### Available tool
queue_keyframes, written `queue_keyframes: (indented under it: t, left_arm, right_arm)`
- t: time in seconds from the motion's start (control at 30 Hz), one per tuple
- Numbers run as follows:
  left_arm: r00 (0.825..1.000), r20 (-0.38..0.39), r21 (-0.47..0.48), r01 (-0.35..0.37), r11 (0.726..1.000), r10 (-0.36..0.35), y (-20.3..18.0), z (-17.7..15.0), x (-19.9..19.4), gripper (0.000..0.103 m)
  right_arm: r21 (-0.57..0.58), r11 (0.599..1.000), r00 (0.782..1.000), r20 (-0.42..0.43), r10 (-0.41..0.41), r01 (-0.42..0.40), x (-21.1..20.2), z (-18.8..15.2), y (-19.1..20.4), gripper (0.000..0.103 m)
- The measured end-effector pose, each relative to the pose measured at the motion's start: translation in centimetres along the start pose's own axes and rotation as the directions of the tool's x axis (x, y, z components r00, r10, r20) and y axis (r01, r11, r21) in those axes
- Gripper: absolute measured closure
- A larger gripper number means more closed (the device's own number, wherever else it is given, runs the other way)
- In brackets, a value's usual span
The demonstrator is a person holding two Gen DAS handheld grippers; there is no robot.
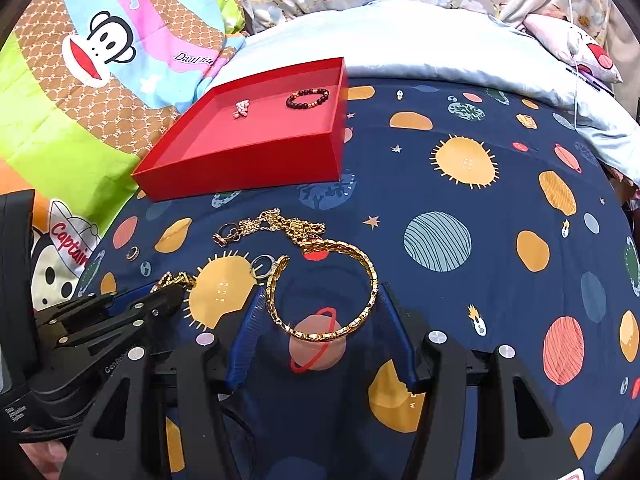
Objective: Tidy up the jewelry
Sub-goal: 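Grasp the gold bangle with the right gripper while the left gripper grasps the gold pendant piece, then carry both gold pieces into the red tray and open both grippers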
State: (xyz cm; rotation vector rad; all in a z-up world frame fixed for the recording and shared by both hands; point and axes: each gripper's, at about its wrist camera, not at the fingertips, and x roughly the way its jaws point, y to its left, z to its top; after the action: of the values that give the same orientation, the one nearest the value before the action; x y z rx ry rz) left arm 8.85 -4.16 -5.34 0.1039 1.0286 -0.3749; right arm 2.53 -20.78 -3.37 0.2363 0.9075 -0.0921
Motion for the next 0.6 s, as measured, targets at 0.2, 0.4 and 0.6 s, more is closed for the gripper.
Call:
queue_keyframes:
  t: [0.2, 0.4, 0.6]
  left_arm:
    - [1.0, -0.005, -0.019, 0.013, 1.0, -0.013, 0.5, -0.1, -0.7, 0.085]
    - [0.999, 0.036, -0.052, 0.031, 0.998, -0.029, 1.6, 0.8, -2.9, 0.085]
    - [0.995, 0.093, -0.064, 0.038, 0.997, -0.032, 2.4, 2.4, -5.0, 0.085]
  right_arm:
    - [-0.009, 1.0, 1.0, 0.019, 0.011, -0.01, -1.1, 0.2, 0.5, 0.047]
    - [-0.013, 0.999, 0.998, 0.054, 0.032, -0.031, -2.6, 1.0, 1.1, 0.047]
    - [-0.019, 0.998, 0.995, 0.083, 0.053, -0.052, -3.4, 2.4, 1.7, 0.047]
